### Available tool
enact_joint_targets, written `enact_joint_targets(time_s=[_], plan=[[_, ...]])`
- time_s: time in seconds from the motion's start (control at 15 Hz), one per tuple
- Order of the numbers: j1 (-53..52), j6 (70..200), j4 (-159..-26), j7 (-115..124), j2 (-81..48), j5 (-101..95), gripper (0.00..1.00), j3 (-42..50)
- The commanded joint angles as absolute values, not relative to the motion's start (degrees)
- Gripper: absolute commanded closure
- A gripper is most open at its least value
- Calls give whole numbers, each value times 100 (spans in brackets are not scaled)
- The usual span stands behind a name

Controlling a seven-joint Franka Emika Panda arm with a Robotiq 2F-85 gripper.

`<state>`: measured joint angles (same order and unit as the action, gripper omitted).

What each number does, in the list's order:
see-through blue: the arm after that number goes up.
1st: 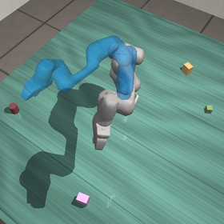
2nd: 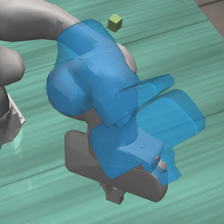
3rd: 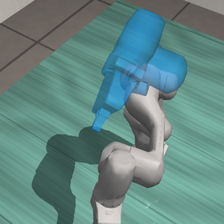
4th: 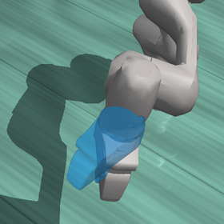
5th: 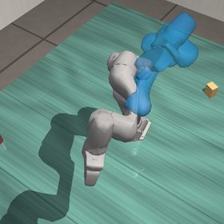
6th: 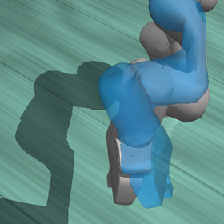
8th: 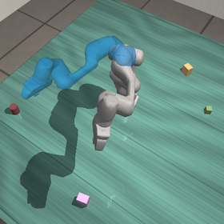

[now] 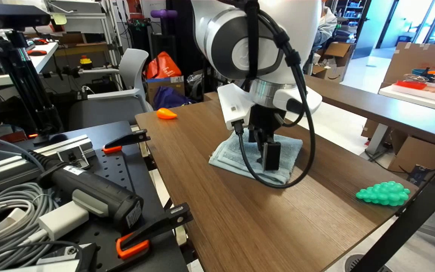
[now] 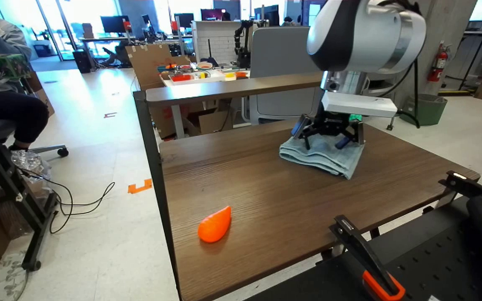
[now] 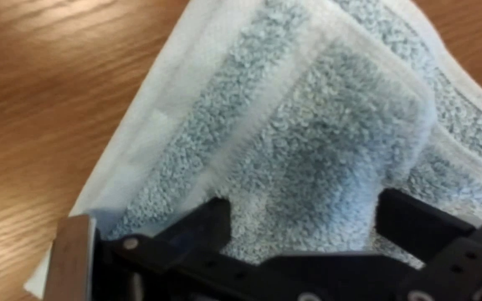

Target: Use the cloth to wipe

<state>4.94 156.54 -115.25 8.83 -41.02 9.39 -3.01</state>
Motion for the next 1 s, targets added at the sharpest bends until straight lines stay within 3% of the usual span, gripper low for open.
enact_joint_targets(time_s=[0.0, 0.6, 0.93], plan=[[37, 16001, -10839, 1460, -4625, 1096, 0, -92], [727, 14471, -8153, 2118, -5917, 1417, 0, 340], [995, 14580, -8209, 1524, -5791, 1410, 0, 85]])
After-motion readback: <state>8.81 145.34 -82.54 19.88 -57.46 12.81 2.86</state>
